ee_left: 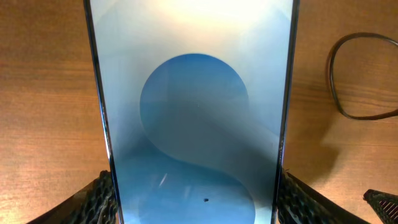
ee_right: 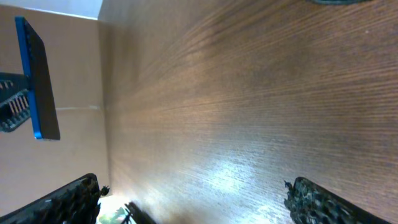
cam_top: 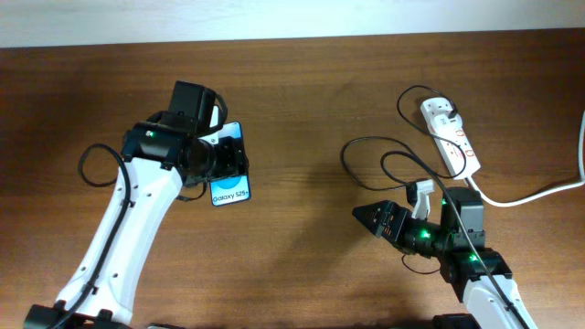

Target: Plug charger to phone and switch on socket

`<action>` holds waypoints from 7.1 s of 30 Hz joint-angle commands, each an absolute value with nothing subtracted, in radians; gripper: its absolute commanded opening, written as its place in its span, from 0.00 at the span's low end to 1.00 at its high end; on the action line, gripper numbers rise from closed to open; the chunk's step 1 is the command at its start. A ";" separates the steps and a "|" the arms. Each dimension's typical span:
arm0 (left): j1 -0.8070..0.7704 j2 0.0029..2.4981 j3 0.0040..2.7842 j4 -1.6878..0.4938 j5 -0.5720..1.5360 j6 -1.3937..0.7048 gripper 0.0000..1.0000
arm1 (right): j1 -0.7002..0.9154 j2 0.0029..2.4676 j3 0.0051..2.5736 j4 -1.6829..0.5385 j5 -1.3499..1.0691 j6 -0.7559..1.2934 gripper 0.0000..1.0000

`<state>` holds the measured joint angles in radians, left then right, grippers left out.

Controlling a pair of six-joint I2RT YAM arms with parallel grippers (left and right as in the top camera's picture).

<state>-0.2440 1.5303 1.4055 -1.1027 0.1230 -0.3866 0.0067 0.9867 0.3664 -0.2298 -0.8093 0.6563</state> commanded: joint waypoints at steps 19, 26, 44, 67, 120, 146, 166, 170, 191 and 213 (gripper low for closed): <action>-0.246 1.497 1.437 -1.226 0.249 -0.582 0.38 | 0.013 0.988 0.417 -0.196 -0.856 0.493 0.99; -0.246 1.497 1.437 -1.211 0.247 -0.711 0.38 | 0.015 0.988 0.446 -0.194 -0.748 0.340 0.98; -0.263 1.546 1.437 -1.033 0.247 -1.114 0.41 | 0.250 0.990 0.445 0.008 -0.705 0.695 0.99; -0.327 1.589 1.437 -0.973 0.236 -1.269 0.42 | 0.565 1.203 0.445 0.558 -0.442 0.873 1.00; -0.483 1.589 1.437 -0.903 0.262 -1.199 0.45 | 0.633 1.337 0.446 0.793 -0.225 0.873 0.04; -0.445 1.356 1.440 -1.032 -0.057 -0.586 0.99 | 0.410 1.336 0.445 0.609 -0.776 1.682 0.04; -0.444 1.369 1.295 -1.004 0.206 -1.172 0.94 | 0.412 1.336 0.445 0.705 -0.729 2.086 0.04; -0.444 1.369 1.295 -0.977 0.205 -1.223 0.90 | 0.412 1.336 0.445 0.854 -0.723 2.086 0.04; -0.482 1.504 1.294 -0.767 0.206 -1.550 0.25 | 0.448 1.336 0.466 0.854 -0.656 2.086 0.04; -0.482 1.504 1.294 -0.475 0.363 -1.771 0.00 | 0.448 1.336 0.466 0.849 -0.649 2.086 0.11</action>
<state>-0.4690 1.5021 1.2747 -0.5476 0.2600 -1.6688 0.4160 1.3350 0.4652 0.8585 -0.5335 2.0933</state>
